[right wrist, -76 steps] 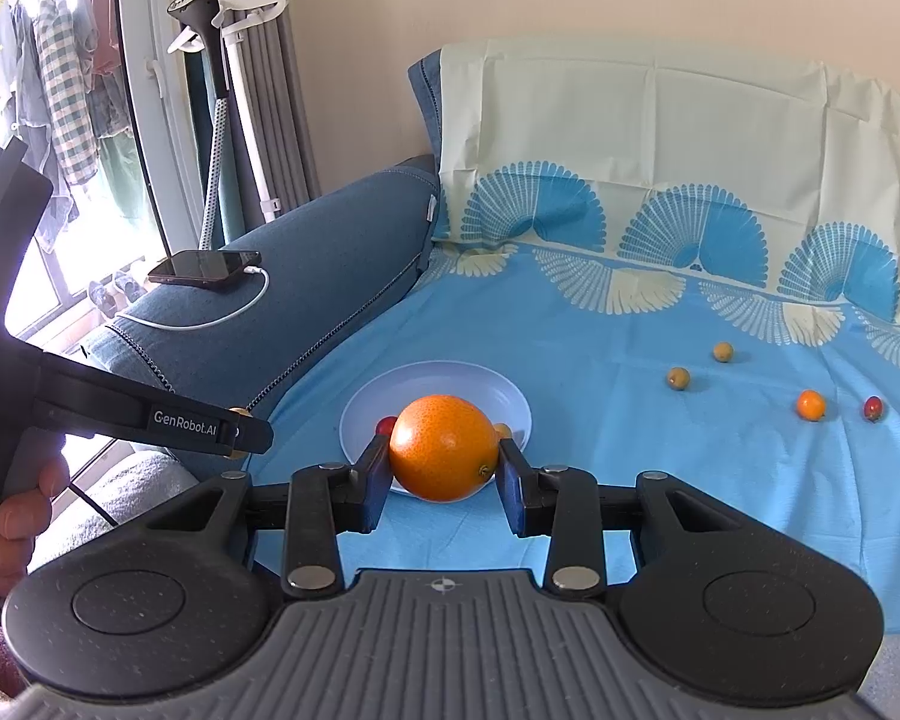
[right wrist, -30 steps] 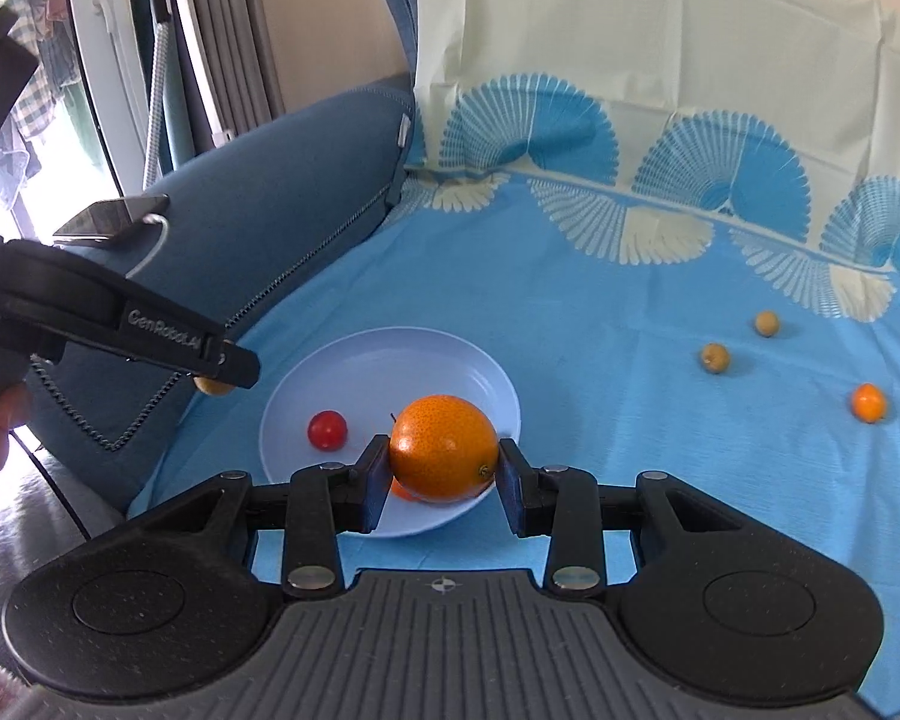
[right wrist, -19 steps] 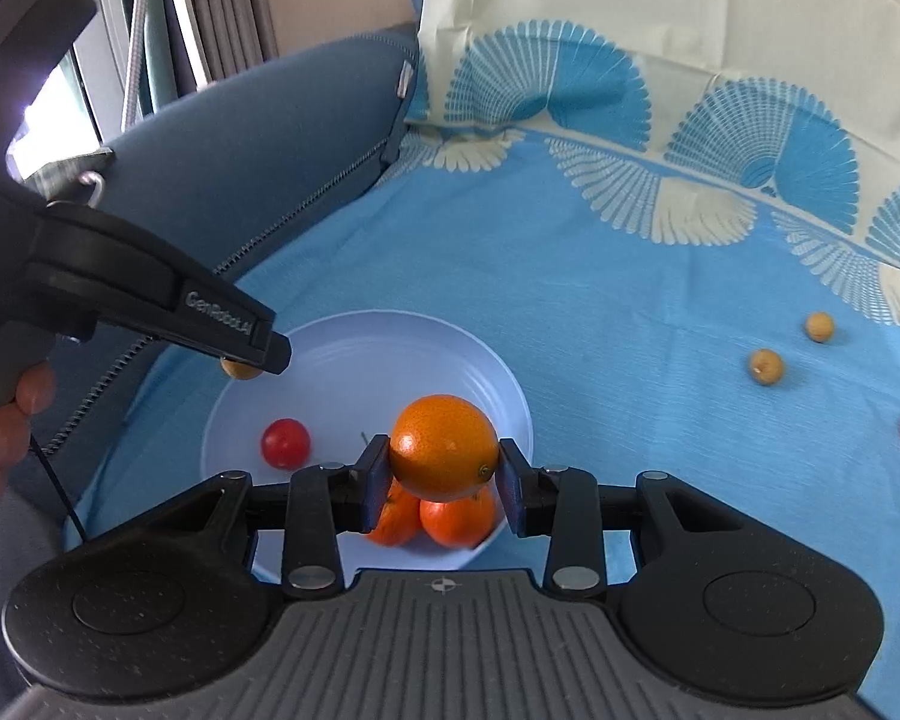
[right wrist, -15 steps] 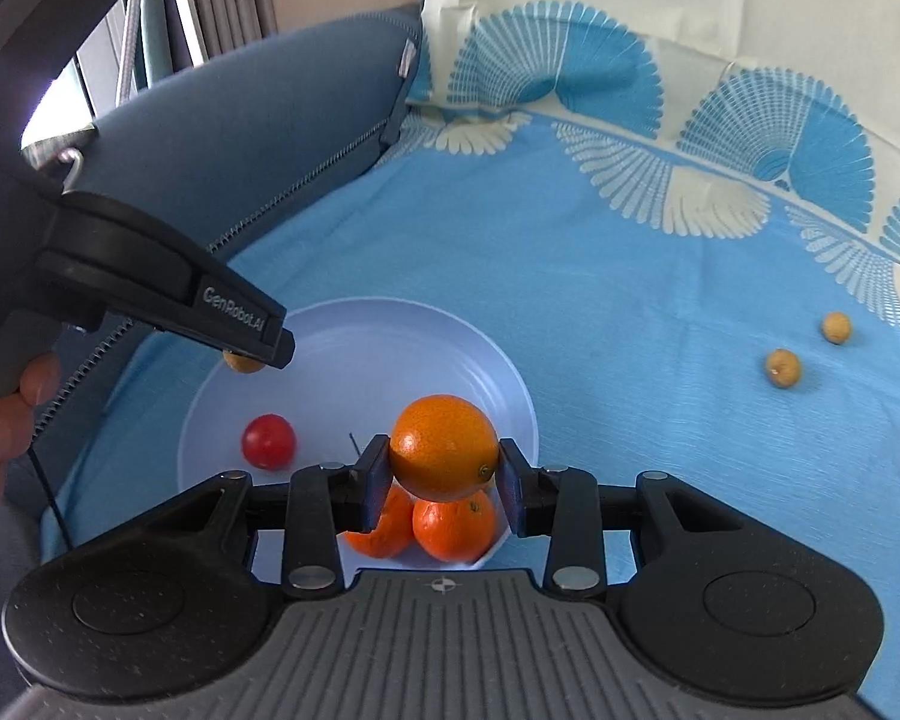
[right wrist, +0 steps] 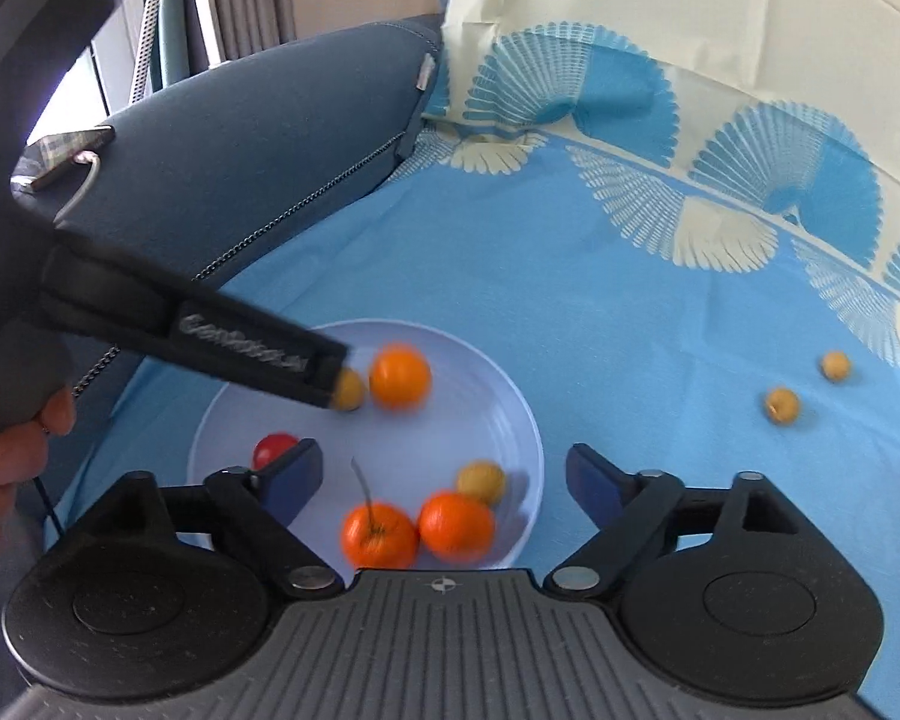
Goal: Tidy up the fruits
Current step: 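Lift both open tools and hold them above the plate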
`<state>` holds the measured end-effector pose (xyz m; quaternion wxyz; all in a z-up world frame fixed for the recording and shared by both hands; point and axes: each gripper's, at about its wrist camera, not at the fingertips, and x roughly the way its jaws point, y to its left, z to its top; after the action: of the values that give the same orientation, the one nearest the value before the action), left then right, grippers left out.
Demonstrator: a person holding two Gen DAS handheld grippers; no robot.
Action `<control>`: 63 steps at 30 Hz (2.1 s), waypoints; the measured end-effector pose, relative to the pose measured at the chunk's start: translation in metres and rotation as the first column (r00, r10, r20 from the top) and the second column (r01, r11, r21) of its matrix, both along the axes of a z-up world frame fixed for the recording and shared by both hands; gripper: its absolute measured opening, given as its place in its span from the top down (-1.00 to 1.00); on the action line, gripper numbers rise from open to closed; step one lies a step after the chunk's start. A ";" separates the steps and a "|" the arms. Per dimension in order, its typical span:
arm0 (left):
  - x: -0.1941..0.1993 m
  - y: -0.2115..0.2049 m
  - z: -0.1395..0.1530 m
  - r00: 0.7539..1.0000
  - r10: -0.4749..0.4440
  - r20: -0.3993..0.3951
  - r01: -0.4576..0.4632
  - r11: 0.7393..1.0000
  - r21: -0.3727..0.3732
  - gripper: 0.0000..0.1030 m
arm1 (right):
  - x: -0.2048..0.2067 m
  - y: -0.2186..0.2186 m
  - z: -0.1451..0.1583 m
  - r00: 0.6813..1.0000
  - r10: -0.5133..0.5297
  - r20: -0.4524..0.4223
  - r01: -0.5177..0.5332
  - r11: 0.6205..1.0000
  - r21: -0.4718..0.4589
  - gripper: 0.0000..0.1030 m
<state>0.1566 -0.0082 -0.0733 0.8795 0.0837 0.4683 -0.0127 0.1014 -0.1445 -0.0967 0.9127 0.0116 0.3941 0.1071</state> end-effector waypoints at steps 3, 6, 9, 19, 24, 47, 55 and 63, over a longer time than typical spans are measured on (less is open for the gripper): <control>-0.028 0.011 0.011 0.999 0.036 -0.011 -0.036 0.999 -0.017 -0.99 | -0.026 -0.003 0.011 1.000 -0.019 -0.017 0.020 1.000 0.014 -0.87; -0.054 0.020 0.022 0.998 0.055 -0.013 -0.056 0.998 -0.028 -0.99 | -0.055 -0.004 0.024 0.999 -0.046 -0.005 0.046 0.999 0.012 -0.93; -0.079 0.024 0.027 0.998 0.055 0.003 -0.055 0.998 -0.021 -0.99 | -0.081 -0.004 0.039 0.997 -0.072 0.027 0.071 0.997 0.017 -0.97; -0.145 0.018 0.056 0.994 0.021 0.106 -0.018 0.999 -0.028 -0.99 | -0.155 0.000 0.073 0.983 -0.091 0.158 0.092 0.996 -0.001 -0.99; -0.163 0.014 0.068 0.992 0.016 0.127 -0.011 0.999 -0.042 -0.99 | -0.175 -0.006 0.084 0.971 -0.122 0.204 0.120 0.993 0.021 -0.99; -0.193 0.013 0.090 0.979 -0.005 0.202 0.010 1.000 -0.026 -0.99 | -0.208 -0.009 0.101 0.949 -0.154 0.276 0.150 0.988 0.035 -0.99; -0.194 0.015 0.090 0.979 -0.002 0.203 0.009 1.000 -0.030 -0.99 | -0.209 -0.006 0.102 0.949 -0.144 0.280 0.143 0.989 0.022 -0.99; -0.193 0.016 0.089 0.980 -0.002 0.200 0.008 1.000 -0.031 -0.99 | -0.206 -0.004 0.101 0.953 -0.134 0.273 0.136 0.991 0.015 -0.99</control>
<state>-0.0363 0.0075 0.0155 0.9232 0.0719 0.3772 -0.0136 -0.1051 -0.1483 0.0046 0.9635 0.0217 0.2630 0.0442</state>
